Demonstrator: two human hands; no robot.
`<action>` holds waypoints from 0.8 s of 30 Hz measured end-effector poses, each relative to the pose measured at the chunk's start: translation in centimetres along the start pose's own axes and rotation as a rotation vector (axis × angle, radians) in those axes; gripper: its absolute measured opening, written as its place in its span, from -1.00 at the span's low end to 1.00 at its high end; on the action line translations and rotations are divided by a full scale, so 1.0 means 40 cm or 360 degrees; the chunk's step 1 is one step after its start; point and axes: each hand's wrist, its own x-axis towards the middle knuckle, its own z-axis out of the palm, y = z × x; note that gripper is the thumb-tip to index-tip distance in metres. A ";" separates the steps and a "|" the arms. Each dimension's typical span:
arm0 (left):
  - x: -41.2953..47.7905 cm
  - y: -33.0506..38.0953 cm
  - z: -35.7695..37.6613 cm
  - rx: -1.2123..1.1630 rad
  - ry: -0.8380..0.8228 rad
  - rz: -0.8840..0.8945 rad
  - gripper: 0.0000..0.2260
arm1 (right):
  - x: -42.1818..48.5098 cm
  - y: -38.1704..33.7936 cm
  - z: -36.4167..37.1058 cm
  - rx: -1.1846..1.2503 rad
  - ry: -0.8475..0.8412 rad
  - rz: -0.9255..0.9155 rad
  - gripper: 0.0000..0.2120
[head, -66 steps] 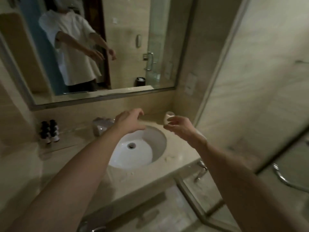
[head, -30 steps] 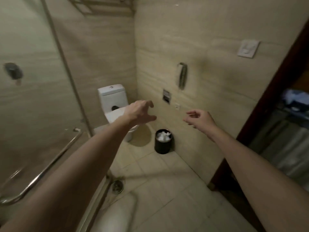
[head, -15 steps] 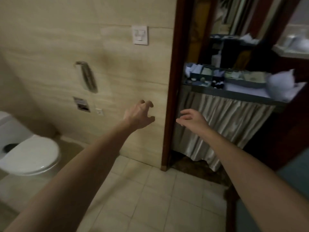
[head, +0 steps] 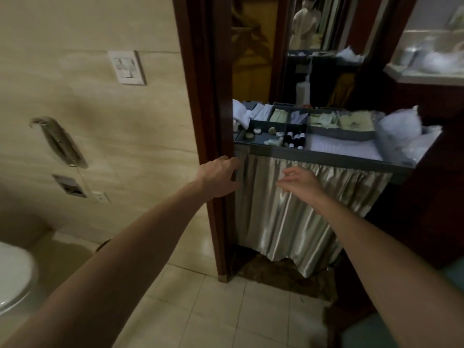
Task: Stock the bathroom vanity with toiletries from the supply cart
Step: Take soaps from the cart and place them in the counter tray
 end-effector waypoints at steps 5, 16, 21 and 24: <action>0.143 0.034 0.104 -0.0104 -0.0136 0.0014 -0.60 | 0.106 0.061 -0.081 -0.0029 0.0012 0.0088 -0.60; 0.502 -0.026 0.283 -0.0234 -0.0148 0.0089 -0.69 | 0.398 0.157 -0.119 -0.0173 -0.0038 0.0210 -0.62; 0.675 -0.067 0.306 -0.0416 -0.0149 0.0091 -0.75 | 0.549 0.124 -0.117 -0.0199 0.0002 0.0201 -0.61; 0.744 -0.069 0.323 -0.0677 -0.0157 0.0116 -0.83 | 0.623 0.111 -0.108 -0.0232 0.0044 0.0159 -0.63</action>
